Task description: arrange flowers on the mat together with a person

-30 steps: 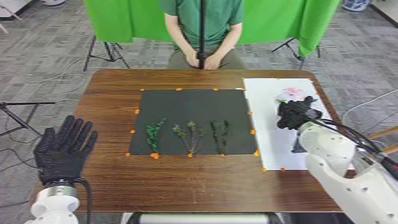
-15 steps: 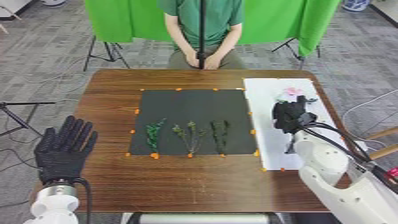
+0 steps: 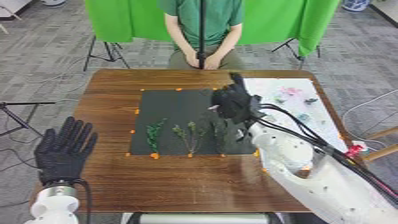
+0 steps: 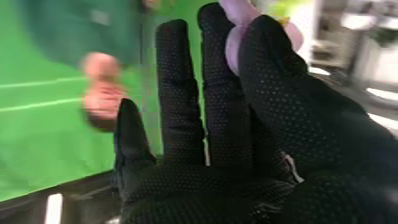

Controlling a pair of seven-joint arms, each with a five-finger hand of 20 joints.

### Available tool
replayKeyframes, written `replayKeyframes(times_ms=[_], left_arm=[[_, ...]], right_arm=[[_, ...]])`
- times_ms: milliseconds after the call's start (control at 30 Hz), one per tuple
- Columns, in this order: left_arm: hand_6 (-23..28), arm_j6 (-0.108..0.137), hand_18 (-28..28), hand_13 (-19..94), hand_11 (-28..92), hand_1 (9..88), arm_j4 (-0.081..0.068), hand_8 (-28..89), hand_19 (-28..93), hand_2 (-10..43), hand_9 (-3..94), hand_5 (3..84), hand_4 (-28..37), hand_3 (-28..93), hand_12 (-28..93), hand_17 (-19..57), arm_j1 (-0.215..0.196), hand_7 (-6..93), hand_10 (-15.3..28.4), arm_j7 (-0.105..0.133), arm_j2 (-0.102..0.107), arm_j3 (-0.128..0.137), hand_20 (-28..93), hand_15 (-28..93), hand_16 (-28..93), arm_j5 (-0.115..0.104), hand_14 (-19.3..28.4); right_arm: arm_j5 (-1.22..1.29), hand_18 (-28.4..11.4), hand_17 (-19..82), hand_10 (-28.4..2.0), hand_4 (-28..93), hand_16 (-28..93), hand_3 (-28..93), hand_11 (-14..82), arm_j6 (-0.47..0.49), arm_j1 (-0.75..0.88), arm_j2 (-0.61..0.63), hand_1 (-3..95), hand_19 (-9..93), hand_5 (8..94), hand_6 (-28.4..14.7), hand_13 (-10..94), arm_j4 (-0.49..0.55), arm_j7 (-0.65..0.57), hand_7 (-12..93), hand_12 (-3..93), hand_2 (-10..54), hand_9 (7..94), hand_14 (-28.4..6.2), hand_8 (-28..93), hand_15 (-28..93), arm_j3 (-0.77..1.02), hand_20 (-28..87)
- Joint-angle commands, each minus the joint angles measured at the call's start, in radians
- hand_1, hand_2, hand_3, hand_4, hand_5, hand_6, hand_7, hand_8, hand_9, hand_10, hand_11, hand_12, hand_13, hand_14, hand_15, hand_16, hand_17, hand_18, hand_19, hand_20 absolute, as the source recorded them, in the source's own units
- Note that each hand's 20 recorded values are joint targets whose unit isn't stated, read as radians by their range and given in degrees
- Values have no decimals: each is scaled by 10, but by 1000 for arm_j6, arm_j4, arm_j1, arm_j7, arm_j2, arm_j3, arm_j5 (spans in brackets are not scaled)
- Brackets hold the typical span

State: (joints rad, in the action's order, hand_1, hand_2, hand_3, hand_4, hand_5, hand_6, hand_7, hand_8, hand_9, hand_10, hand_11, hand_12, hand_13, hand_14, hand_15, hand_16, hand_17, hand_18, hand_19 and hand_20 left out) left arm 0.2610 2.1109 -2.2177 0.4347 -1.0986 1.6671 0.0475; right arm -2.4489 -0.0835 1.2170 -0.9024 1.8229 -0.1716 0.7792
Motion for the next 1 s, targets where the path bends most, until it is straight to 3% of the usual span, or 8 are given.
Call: replayKeyframes(times_ms=[33,300,533,1000], left_arm=[[89,0,158,331,216,281,-20,-104,401,138,447,514,-283,765,76,-65,22,155,137,29,29,-35,107,309,-76,-13,152],[89,-22,158,332,216,281,-29,-105,401,138,446,513,-283,764,76,-65,69,155,137,77,86,-79,107,309,-76,-16,152],[89,-29,158,331,216,281,-30,-104,401,138,446,512,-283,765,76,-65,90,154,137,109,122,-95,107,309,-76,-28,152],[89,-33,156,331,214,281,-40,-104,398,137,445,512,-283,765,75,-67,115,154,138,85,112,-95,106,308,-76,-20,151]], right_arm=[[-14,-192,28,-42,-283,259,699,44,25,-134,-332,584,348,684,49,587,-86,159,273,329,-95,851,-80,-66,207,-128,3],[-25,-190,33,-35,-283,260,694,45,14,-276,-470,583,346,668,52,584,-280,159,281,326,-95,841,-76,-74,205,-292,5],[-36,-188,35,-38,-283,259,693,45,44,-317,-510,580,348,649,53,577,-383,103,293,318,-95,826,-75,-88,204,-341,8],[-65,-191,29,-48,-283,254,690,47,92,-296,-477,563,369,628,47,570,-432,3,290,308,-95,805,-81,-106,202,-386,7]])
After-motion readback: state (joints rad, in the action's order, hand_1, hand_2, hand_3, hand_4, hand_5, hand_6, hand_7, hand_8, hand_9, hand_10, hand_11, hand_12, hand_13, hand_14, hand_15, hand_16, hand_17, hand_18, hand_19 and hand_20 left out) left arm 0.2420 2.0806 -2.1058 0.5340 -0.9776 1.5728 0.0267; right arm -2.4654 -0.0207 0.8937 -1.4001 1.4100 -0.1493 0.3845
